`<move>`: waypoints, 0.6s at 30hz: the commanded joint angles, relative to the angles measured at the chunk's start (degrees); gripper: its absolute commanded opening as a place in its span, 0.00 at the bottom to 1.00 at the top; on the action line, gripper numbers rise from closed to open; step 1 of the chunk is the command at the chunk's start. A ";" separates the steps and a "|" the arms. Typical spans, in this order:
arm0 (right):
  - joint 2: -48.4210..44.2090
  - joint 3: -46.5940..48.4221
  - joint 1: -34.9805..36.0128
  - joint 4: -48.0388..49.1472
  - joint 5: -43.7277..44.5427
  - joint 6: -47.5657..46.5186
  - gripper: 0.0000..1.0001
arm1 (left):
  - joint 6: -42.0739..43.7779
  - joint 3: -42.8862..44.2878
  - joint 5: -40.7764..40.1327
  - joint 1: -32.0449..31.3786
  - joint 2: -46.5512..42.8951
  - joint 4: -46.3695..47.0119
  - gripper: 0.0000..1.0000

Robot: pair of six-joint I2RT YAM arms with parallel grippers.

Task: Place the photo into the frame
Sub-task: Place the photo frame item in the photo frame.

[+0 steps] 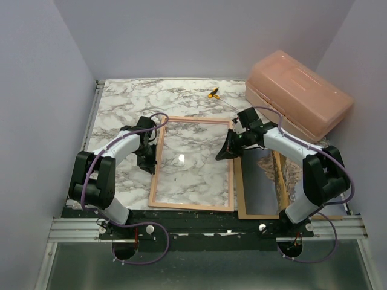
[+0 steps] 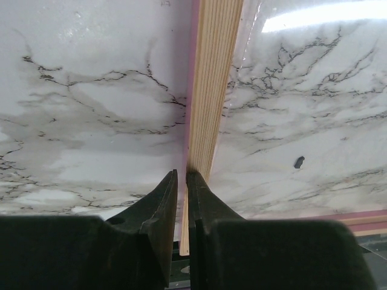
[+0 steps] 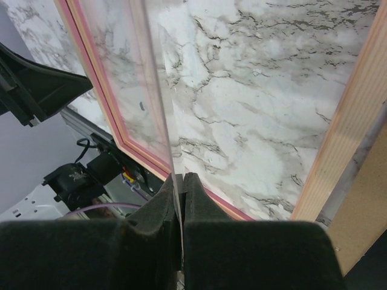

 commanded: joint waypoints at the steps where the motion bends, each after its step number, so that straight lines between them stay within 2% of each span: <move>1: 1.88 -0.72 0.67 1.89 -2.86 -0.82 0.00 | -0.42 -1.50 -0.41 -0.96 2.79 1.50 0.15; 10: 6.31 4.81 0.70 1.28 -7.11 -5.80 0.00 | -0.29 -1.50 -0.24 -1.10 2.78 1.57 0.15; 18: 5.60 4.32 0.76 2.75 -10.33 -1.63 0.00 | -0.29 -1.42 -0.28 -1.10 2.83 1.52 0.15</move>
